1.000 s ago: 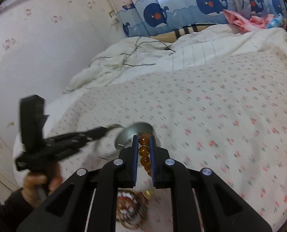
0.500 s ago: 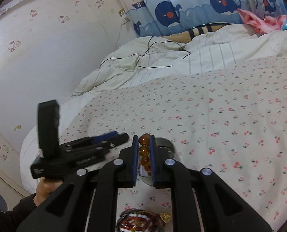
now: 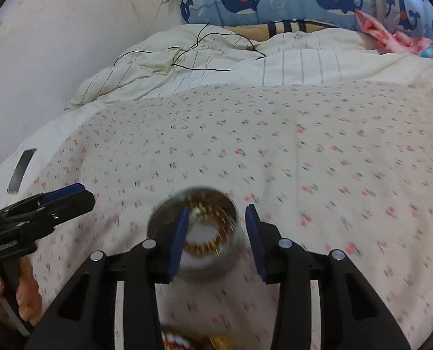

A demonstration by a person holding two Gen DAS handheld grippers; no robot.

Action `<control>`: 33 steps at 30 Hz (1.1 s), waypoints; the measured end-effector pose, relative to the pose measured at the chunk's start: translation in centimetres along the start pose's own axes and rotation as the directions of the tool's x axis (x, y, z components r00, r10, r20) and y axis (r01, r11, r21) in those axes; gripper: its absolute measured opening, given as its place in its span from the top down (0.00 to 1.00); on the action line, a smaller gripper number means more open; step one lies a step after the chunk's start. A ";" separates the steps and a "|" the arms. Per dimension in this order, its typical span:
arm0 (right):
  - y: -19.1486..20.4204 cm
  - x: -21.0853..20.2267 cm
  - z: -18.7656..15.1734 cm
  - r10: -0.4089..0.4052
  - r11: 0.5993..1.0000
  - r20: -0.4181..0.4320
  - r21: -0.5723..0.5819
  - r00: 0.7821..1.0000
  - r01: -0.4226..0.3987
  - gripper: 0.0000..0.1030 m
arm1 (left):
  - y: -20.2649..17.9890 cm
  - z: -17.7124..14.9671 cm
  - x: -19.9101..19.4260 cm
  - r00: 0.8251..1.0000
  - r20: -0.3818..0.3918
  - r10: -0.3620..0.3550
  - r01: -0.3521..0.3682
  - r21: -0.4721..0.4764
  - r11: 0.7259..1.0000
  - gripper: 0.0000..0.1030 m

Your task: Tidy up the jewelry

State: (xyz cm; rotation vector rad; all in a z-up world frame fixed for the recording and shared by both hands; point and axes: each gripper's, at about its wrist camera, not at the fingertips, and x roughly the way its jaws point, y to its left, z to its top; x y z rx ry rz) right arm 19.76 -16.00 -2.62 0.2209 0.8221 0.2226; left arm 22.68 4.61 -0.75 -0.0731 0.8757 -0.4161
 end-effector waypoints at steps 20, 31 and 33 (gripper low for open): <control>-0.4 -1.7 -10.9 0.059 0.998 -0.175 0.008 0.983 -0.058 0.59 | -3.7 -7.9 1.6 0.975 -0.222 0.001 0.047 0.209 0.977 0.45; -0.5 -2.8 -9.7 0.022 1.000 -0.118 -0.006 0.993 -0.023 0.98 | -7.4 -8.8 1.6 0.977 -0.201 -0.072 0.138 0.338 0.931 0.31; -1.4 -3.2 -9.6 0.026 0.999 -0.113 0.023 0.993 -0.023 0.98 | -8.2 -9.1 2.3 0.975 -0.213 -0.058 0.136 0.375 0.917 0.31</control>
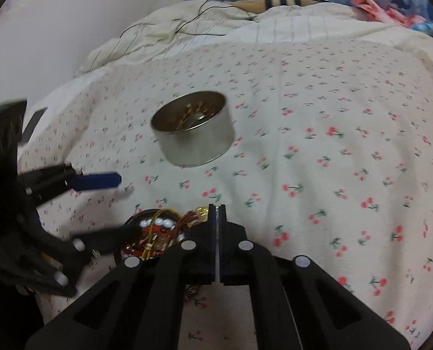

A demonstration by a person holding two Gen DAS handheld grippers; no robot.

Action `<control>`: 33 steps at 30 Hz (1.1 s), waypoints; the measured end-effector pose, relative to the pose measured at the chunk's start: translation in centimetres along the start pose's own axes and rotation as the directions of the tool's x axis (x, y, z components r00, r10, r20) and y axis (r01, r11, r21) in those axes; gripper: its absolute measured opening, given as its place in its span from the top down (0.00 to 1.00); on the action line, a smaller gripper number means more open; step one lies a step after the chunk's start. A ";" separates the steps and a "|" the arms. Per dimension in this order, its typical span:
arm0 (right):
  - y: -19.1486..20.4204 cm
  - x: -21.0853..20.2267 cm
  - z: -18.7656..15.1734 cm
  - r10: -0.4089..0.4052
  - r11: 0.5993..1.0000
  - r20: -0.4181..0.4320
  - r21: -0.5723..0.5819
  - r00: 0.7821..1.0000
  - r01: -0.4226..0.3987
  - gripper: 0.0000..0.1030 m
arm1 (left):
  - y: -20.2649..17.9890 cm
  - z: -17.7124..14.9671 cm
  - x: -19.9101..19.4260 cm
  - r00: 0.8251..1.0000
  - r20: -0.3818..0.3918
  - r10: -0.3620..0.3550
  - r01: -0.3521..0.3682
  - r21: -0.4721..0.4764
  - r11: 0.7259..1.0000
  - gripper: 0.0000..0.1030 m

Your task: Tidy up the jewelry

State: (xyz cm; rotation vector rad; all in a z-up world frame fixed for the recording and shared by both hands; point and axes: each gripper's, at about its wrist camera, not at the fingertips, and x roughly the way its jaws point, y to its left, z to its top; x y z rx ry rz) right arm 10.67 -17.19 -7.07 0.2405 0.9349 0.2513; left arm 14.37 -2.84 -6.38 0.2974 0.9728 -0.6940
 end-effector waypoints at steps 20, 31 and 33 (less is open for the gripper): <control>0.3 2.0 -0.1 0.066 0.998 -0.040 0.026 0.997 -0.065 0.84 | 0.2 -0.2 -0.4 0.997 -0.024 -0.073 0.074 0.040 0.996 0.30; -3.1 -2.4 1.2 0.026 0.991 0.094 0.129 0.995 -0.038 0.84 | -0.6 0.8 2.8 0.998 -0.025 -0.053 0.053 0.017 0.998 0.32; -3.1 -2.3 1.3 0.033 0.990 0.090 0.133 0.995 -0.044 0.84 | -1.0 1.0 3.3 0.999 -0.020 -0.040 0.040 0.029 0.999 0.45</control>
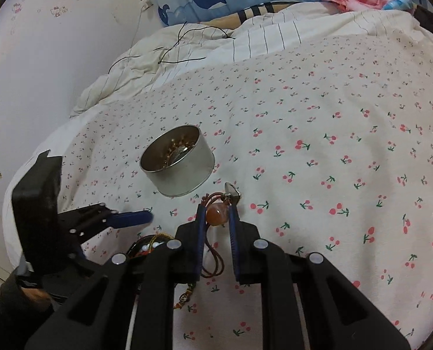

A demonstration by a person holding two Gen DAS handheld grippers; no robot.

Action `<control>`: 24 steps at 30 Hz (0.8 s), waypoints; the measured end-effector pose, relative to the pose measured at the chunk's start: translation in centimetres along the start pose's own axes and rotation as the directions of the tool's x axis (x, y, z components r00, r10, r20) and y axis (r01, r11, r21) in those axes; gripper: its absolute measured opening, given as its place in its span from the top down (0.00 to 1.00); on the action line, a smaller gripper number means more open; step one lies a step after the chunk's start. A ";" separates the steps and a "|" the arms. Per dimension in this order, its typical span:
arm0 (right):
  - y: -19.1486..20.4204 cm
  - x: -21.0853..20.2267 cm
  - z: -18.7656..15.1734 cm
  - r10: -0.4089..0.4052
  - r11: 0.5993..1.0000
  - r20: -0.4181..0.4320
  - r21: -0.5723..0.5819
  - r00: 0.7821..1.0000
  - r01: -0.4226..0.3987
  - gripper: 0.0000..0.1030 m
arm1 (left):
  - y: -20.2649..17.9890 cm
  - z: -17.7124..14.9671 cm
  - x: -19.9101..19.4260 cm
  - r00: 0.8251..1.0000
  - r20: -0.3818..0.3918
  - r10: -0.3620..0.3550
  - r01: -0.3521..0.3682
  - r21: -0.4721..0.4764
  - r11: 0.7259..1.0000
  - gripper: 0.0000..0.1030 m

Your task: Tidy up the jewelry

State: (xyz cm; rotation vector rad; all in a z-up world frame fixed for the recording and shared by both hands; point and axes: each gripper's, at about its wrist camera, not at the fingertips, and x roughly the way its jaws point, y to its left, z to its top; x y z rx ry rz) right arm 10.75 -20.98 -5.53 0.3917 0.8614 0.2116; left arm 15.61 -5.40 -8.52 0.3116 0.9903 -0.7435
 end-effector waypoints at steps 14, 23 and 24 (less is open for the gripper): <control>-0.3 -0.2 -0.3 0.003 1.000 0.004 0.019 1.000 -0.003 0.84 | -0.3 0.2 -0.8 1.000 0.021 0.009 -0.010 0.047 0.999 0.97; -0.5 -0.6 -0.2 0.010 1.000 0.023 0.023 1.000 -0.011 0.84 | 1.8 1.0 -3.9 0.987 0.117 -0.111 0.118 -0.055 0.991 0.97; -0.5 -0.7 -0.2 0.015 1.000 0.029 0.025 0.999 -0.015 0.84 | 2.1 1.1 -4.3 0.984 0.129 -0.122 0.132 -0.069 0.989 0.97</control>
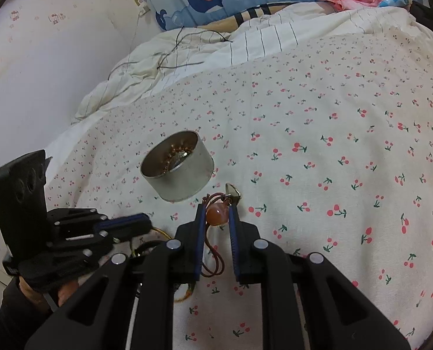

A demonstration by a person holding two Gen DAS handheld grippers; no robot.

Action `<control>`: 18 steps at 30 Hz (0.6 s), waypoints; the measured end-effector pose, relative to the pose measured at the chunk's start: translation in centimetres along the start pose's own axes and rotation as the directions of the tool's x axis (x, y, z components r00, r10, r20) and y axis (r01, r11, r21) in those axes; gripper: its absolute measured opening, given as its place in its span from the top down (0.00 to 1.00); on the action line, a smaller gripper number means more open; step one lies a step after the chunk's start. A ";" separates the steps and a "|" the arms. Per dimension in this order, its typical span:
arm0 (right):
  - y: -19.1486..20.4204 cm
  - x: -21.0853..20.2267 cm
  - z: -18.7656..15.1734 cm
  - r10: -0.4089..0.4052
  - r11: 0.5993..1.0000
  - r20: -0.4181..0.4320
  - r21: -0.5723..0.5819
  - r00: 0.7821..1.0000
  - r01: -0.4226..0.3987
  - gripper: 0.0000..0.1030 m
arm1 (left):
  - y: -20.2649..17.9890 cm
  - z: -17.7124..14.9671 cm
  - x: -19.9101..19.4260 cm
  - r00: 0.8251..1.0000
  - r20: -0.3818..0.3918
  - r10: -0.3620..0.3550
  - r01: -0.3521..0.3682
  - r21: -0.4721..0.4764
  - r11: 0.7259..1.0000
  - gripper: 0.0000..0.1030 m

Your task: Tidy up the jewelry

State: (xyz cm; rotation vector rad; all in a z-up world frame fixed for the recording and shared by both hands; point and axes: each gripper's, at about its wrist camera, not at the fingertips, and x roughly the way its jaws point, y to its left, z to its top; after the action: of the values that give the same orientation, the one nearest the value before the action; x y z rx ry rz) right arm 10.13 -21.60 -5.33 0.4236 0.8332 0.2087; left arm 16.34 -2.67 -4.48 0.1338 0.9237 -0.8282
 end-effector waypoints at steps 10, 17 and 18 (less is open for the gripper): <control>0.5 -1.9 0.7 0.060 0.998 0.091 -0.005 0.994 -0.060 0.84 | 0.4 2.9 -3.8 0.993 0.103 0.064 -0.065 0.011 0.998 0.97; 0.3 -2.0 0.9 0.075 0.997 0.092 0.004 0.993 -0.076 0.84 | 1.3 5.9 -5.0 0.980 0.160 0.115 -0.114 -0.013 0.993 0.97; 0.3 -2.0 0.9 0.078 0.997 0.093 0.005 0.993 -0.079 0.84 | 1.5 6.1 -5.1 0.979 0.165 0.116 -0.113 -0.022 0.993 0.97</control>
State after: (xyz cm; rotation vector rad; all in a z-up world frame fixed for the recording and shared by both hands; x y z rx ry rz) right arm 9.48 -22.27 -3.28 0.4713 0.7271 0.2564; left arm 19.72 -1.35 2.77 0.1040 0.7568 -0.7152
